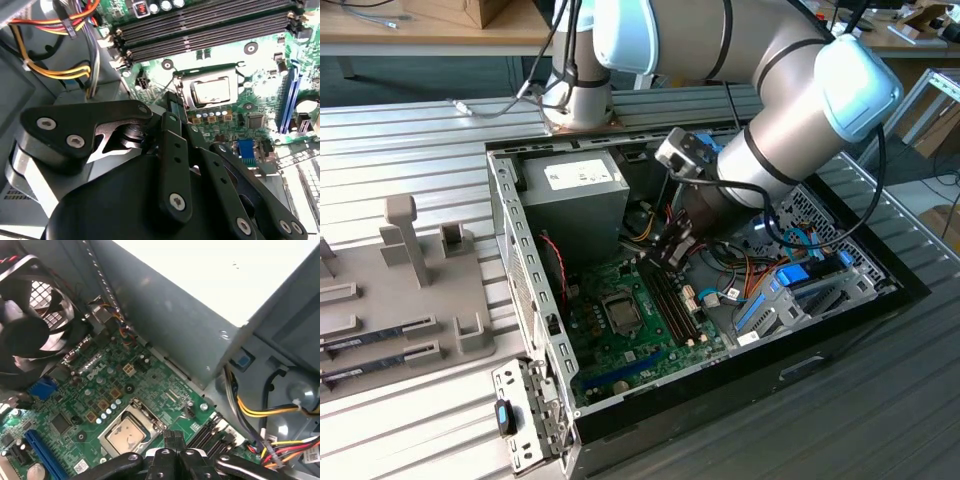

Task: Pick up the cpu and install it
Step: 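Install the first cpu locking lever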

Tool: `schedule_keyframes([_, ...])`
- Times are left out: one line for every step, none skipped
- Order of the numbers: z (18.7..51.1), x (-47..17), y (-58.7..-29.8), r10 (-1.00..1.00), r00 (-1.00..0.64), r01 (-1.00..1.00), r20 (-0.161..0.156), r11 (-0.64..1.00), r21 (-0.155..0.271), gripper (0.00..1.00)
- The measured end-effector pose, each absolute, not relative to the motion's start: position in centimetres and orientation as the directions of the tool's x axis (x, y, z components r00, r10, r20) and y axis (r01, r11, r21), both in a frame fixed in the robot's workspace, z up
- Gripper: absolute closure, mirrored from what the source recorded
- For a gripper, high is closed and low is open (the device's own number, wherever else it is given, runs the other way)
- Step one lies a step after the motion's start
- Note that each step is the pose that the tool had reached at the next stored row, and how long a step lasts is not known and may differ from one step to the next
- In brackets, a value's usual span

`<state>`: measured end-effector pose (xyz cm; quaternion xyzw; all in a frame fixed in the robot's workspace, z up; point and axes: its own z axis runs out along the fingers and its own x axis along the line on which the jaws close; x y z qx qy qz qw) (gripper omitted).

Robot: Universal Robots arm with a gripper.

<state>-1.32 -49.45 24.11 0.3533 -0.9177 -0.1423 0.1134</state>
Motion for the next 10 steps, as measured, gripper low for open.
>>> schedule_keyframes([24.1, -1.3, -49.3, -0.681, -0.725, -0.616, 0.108, 0.710, 0.342, 0.89])
schedule_keyframes([24.1, -1.3, -49.1, -0.680, -0.725, -0.616, 0.108, 0.710, 0.342, 0.89])
schedule_keyframes([24.1, -1.3, -48.8, -0.681, -0.725, -0.616, 0.108, 0.710, 0.342, 0.89])
schedule_keyframes([24.1, -1.3, -48.5, -0.681, -0.725, -0.616, 0.108, 0.710, 0.342, 0.89])
schedule_keyframes([24.1, -1.3, -48.0, -0.681, -0.725, -0.615, 0.109, 0.710, 0.342, 0.89])
schedule_keyframes([24.1, -1.2, -47.7, -0.681, -0.725, -0.615, 0.109, 0.710, 0.343, 0.89])
schedule_keyframes([24.1, -1.2, -47.4, -0.681, -0.724, -0.615, 0.109, 0.710, 0.343, 0.89])
schedule_keyframes([24.1, -1.2, -47.1, -0.681, -0.724, -0.615, 0.110, 0.710, 0.343, 0.89])
schedule_keyframes([24.1, -1.2, -46.9, -0.681, -0.724, -0.615, 0.110, 0.710, 0.343, 0.89])
schedule_keyframes([24.1, -1.2, -46.8, -0.681, -0.724, -0.615, 0.109, 0.710, 0.343, 0.89])
